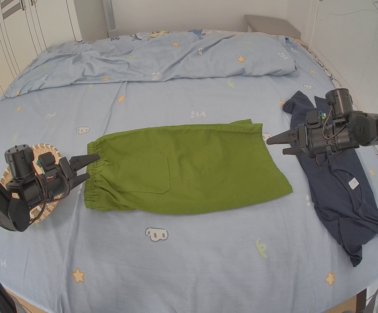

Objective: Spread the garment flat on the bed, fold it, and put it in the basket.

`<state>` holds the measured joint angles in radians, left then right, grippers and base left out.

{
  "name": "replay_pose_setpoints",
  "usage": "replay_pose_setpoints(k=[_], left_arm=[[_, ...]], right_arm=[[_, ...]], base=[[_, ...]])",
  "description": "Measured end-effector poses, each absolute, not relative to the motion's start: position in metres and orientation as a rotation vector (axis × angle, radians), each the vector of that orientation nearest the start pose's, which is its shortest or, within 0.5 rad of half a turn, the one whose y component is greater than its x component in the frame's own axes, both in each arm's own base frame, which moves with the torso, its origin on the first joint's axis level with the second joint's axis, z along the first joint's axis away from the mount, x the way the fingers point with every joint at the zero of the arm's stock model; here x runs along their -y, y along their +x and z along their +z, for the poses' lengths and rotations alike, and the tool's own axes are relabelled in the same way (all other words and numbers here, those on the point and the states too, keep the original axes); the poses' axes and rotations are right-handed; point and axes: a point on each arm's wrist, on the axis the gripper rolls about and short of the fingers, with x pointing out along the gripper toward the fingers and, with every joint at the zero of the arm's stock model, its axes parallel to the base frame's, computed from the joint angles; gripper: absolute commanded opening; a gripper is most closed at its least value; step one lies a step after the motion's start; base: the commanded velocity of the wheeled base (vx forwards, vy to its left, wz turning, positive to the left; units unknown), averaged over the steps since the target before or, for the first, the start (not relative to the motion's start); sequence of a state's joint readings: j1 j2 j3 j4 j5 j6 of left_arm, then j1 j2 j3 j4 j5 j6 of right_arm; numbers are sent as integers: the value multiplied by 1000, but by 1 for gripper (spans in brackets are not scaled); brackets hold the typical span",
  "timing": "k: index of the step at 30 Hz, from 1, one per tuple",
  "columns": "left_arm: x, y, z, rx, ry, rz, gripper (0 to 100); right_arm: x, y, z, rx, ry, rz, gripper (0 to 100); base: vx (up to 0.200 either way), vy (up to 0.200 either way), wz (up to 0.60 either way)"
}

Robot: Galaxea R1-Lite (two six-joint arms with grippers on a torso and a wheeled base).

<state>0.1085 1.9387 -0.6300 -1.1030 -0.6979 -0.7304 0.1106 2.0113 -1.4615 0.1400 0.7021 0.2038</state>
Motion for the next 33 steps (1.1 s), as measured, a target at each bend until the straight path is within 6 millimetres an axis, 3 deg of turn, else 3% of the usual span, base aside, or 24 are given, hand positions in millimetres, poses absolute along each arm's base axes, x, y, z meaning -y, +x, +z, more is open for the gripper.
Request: replay_pose_setpoints(k=[7, 14, 21, 33], left_arm=[[-24, 310, 93, -447, -768, -428, 100], [-18, 319, 85, -527, -718, -299, 100], [-11, 331, 92, -504, -693, -316, 100], [-8, 344, 80, -522, -680, -316, 100]], right_arm=[[-58, 373, 189, -746, 385, 717, 100], [-58, 370, 191, -742, 381, 722, 100], [-59, 369, 191, -742, 378, 724, 100], [-60, 370, 191, -742, 376, 727, 100]], base=[[0, 0, 0], [0, 0, 0], [0, 0, 0], [0, 0, 0]])
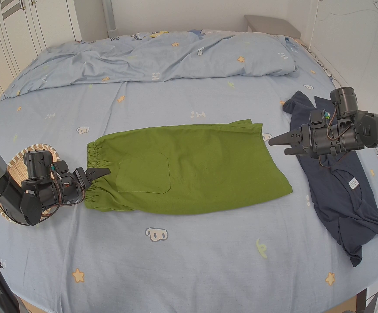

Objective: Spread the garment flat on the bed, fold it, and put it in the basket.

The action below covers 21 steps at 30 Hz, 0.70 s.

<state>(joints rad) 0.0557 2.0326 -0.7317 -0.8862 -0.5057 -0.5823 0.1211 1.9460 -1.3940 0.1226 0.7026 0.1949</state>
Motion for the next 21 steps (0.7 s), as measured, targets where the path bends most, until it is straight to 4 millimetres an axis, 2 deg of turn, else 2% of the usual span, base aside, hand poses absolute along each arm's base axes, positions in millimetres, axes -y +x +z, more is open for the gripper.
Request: replay_pose_setpoints(k=[8, 18, 19, 21], left_arm=[[-10, 345, 79, -523, -665, -312, 100], [0, 355, 70, -555, -724, -333, 100], [1, 357, 71, -558, -741, -340, 0], [4, 360, 71, -567, -773, -362, 0]], right_arm=[[-61, 370, 190, -745, 375, 730, 100], [-61, 371, 189, -746, 375, 730, 100], [-61, 371, 189, -747, 376, 729, 100], [-61, 371, 189, -746, 378, 728, 100]], base=[[0, 0, 0], [0, 0, 0], [0, 0, 0], [0, 0, 0]])
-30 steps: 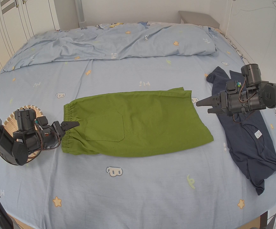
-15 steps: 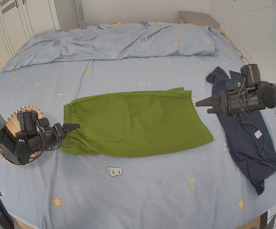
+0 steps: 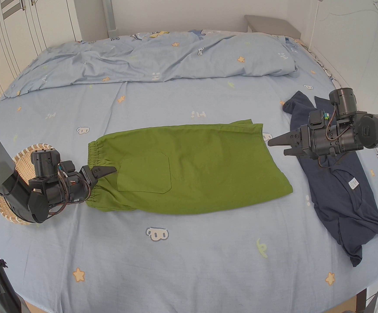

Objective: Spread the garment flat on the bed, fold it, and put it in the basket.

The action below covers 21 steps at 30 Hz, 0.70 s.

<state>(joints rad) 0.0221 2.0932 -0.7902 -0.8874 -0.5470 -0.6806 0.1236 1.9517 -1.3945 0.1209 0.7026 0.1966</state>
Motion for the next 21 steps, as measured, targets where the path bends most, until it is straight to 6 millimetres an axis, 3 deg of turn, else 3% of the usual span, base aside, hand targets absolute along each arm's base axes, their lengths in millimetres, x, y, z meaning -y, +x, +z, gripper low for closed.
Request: replay_pose_setpoints(k=[12, 21], left_arm=[[-1, 361, 75, -571, -804, -380, 0], [-4, 355, 89, -555, -803, -385, 0]], right_arm=[[-56, 377, 186, -748, 385, 708, 100], [-48, 403, 157, -829, 383, 585, 100]], base=[[0, 0, 0], [0, 0, 0]])
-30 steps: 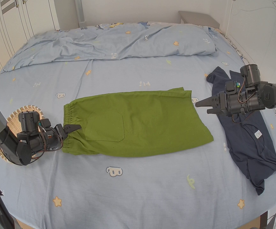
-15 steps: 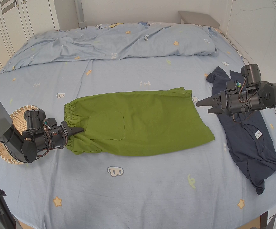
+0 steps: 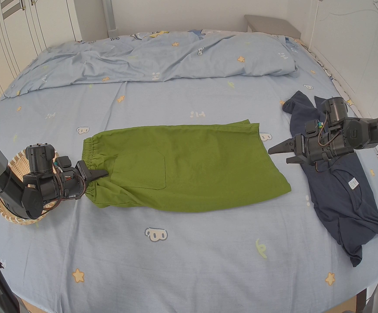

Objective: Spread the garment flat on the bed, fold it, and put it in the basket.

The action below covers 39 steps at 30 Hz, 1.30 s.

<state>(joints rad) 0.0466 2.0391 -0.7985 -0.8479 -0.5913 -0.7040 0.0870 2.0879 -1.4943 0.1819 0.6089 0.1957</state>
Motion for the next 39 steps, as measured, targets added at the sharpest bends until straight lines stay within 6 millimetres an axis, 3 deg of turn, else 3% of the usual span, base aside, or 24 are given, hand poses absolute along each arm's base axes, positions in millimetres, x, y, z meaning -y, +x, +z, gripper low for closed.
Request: replay_pose_setpoints(k=[12, 29, 30, 39], left_arm=[[-2, 352, 96, -544, -797, -395, 0], [0, 351, 96, -549, -795, -401, 0], [0, 351, 96, -549, -795, -400, 0], [-1, 352, 95, -548, -797, -396, 0]], right_arm=[[-50, 427, 110, -955, 396, 595, 100], [-57, 426, 99, -1031, 524, 792, 100], [-56, 427, 99, -1030, 527, 791, 0], [-51, 432, 96, -1027, 538, 776, 0]], base=[[0, 0, 0], [0, 0, 0], [0, 0, 0], [0, 0, 0]])
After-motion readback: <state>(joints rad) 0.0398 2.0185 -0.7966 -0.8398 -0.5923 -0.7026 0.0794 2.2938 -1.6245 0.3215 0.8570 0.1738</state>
